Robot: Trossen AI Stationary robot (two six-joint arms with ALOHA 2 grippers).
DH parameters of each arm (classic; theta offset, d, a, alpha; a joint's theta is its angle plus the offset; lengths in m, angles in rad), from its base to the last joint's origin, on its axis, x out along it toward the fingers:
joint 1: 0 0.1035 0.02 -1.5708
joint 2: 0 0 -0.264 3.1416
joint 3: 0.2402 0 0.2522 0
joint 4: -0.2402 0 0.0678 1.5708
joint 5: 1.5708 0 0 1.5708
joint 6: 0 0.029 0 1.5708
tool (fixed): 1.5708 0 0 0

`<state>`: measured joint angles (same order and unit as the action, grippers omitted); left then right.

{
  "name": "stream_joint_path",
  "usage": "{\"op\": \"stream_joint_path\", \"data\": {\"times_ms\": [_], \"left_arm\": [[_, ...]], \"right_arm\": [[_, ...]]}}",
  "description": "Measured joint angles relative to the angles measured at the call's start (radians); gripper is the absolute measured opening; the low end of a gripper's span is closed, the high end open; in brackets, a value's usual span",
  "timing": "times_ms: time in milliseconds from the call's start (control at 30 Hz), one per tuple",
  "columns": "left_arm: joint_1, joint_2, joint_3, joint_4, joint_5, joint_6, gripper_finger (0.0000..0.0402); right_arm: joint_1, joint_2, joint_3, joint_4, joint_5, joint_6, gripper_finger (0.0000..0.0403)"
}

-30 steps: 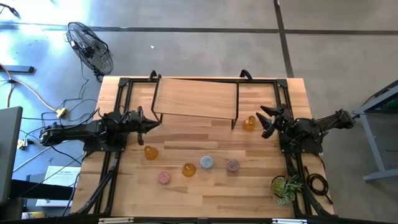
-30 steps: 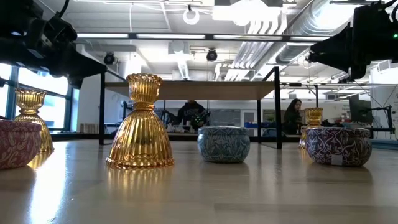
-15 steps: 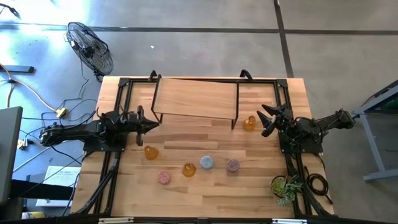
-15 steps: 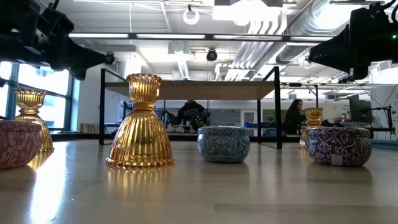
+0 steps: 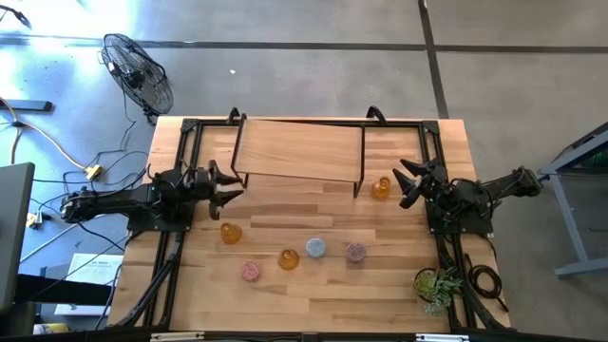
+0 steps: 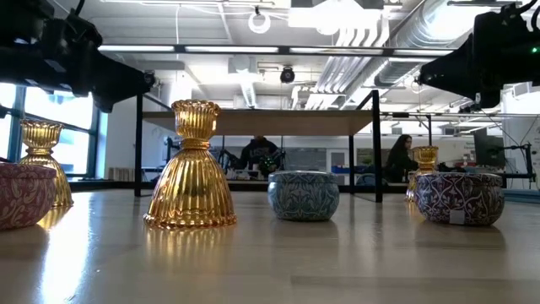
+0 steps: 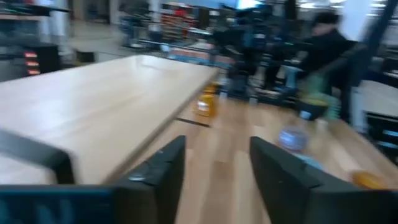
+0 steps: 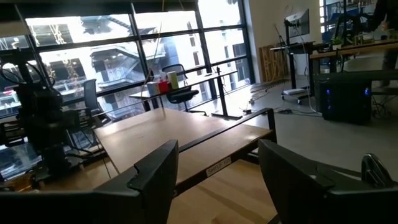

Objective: Pick & Place candle stick holders
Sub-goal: Put the top right yellow candle holder on the shelf

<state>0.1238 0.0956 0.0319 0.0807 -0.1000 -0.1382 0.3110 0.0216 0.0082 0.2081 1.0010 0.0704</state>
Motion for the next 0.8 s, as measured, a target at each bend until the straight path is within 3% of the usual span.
{"op": "stream_joint_path", "data": {"times_ms": [167, 400, 800], "left_arm": [[0.0, 0.0, 0.0, 0.021, -0.084, 0.002, 0.0277], [0.0, 0.0, 0.001, 0.13, 0.054, 0.063, 0.0351], [0.0, 0.0, 0.001, 0.207, 0.136, 0.077, 0.0374]], "right_arm": [[0.0, 0.0, 0.0, 0.001, -0.017, -0.037, 0.0216], [0.0, 0.0, 0.0, 0.04, -0.121, -0.045, 0.0216], [0.0, 0.0, 0.0, 0.088, -0.175, -0.135, 0.0232]]}}
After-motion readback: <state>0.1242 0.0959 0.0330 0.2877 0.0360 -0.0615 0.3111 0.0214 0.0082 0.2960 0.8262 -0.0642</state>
